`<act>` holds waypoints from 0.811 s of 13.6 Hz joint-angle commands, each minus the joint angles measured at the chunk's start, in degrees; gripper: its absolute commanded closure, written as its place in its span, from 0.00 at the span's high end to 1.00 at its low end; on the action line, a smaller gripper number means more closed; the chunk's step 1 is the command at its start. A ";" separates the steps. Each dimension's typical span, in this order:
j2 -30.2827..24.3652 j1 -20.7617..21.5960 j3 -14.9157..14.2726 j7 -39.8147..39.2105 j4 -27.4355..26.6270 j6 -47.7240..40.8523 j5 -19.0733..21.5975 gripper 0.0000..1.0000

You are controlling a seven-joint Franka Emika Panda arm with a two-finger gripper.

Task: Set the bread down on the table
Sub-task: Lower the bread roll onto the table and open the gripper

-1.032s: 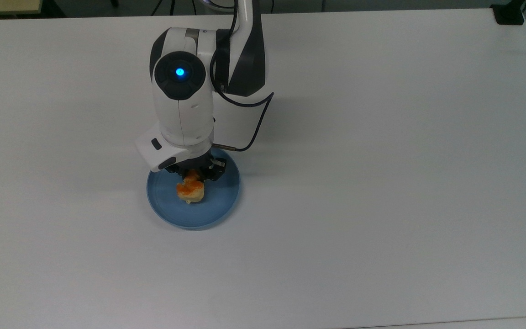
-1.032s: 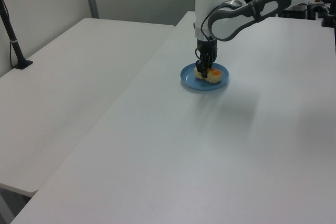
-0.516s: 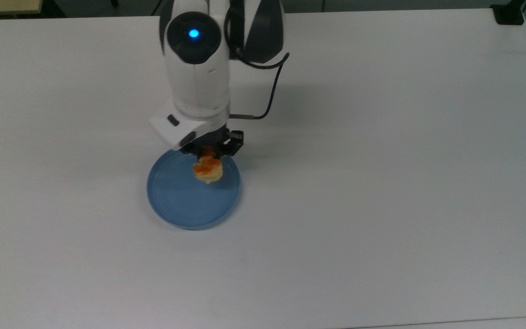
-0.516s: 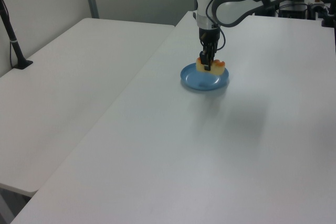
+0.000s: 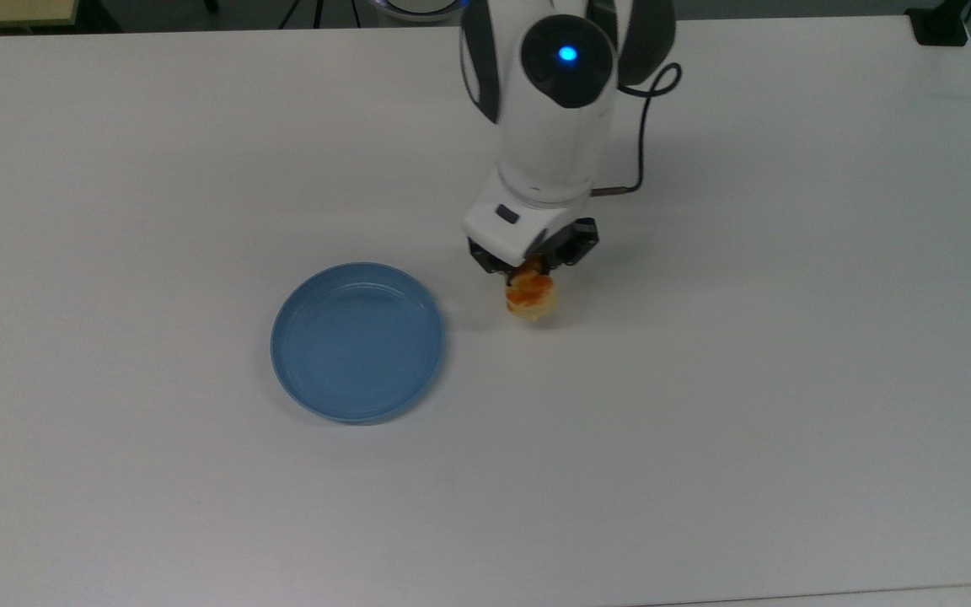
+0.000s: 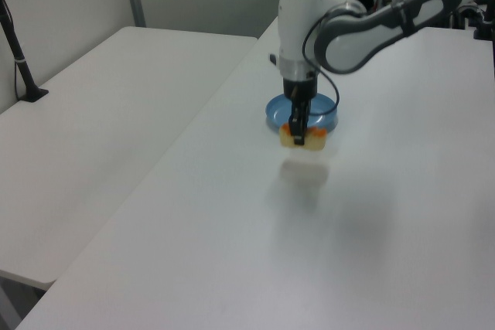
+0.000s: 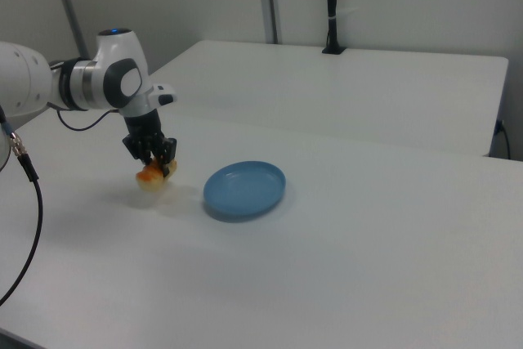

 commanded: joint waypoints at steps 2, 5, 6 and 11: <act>2.44 2.26 -0.44 4.13 -1.06 4.58 -1.97 0.73; 2.28 2.17 -0.44 3.78 -0.80 4.59 -3.02 1.00; 1.58 2.00 -0.44 3.87 -0.37 4.41 -3.20 1.00; -10.27 1.03 -1.84 4.22 1.31 -7.77 -3.11 1.00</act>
